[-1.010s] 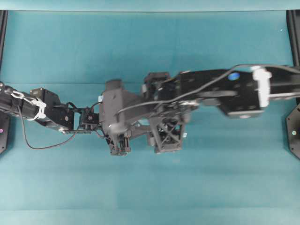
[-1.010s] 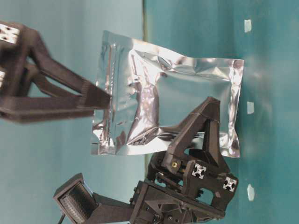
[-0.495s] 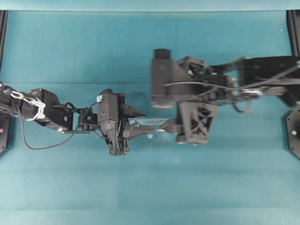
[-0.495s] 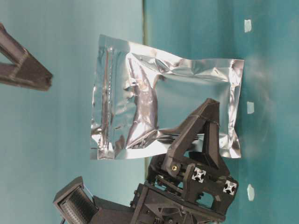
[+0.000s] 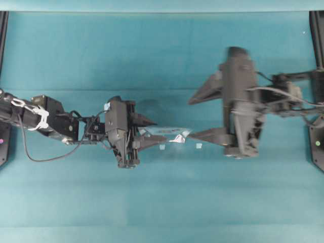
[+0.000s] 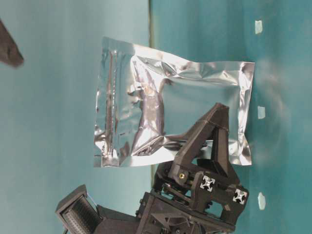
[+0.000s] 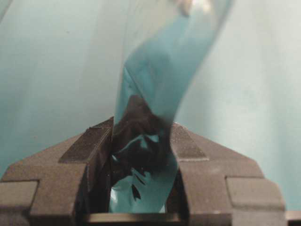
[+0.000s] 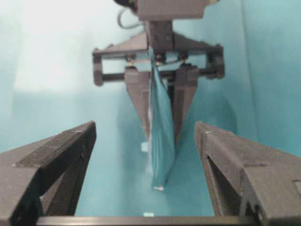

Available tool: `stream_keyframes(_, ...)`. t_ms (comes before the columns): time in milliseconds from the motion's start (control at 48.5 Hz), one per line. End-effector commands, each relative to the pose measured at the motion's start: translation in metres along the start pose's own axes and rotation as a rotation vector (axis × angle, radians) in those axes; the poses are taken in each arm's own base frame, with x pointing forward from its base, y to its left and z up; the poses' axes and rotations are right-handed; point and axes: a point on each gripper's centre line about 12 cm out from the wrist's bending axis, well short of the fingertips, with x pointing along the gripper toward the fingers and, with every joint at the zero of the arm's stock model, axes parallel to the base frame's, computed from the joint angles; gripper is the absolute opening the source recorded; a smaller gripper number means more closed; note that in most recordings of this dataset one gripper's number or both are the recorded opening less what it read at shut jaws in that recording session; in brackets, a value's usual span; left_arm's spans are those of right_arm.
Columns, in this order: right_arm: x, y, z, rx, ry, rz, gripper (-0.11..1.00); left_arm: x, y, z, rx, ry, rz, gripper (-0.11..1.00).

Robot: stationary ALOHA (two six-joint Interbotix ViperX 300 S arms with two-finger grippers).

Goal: Hand over the silver zip bag and make it stand upright.
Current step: 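Open the right gripper and retract it to the right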

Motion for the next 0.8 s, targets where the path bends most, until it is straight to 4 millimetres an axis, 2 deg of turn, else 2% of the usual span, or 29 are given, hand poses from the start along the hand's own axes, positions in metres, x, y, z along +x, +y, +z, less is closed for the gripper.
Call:
stream_keyframes(0,-0.015,0.000,0.003,0.005,-0.052,0.002,0.92,0.000,-0.003,0.002,0.004,-0.004,-0.008,0.25)
stream_keyframes(783,-0.066,0.000,-0.059,0.032,-0.192,0.011,0.92,-0.001,-0.003,0.000,0.006,0.004,-0.008,0.25)
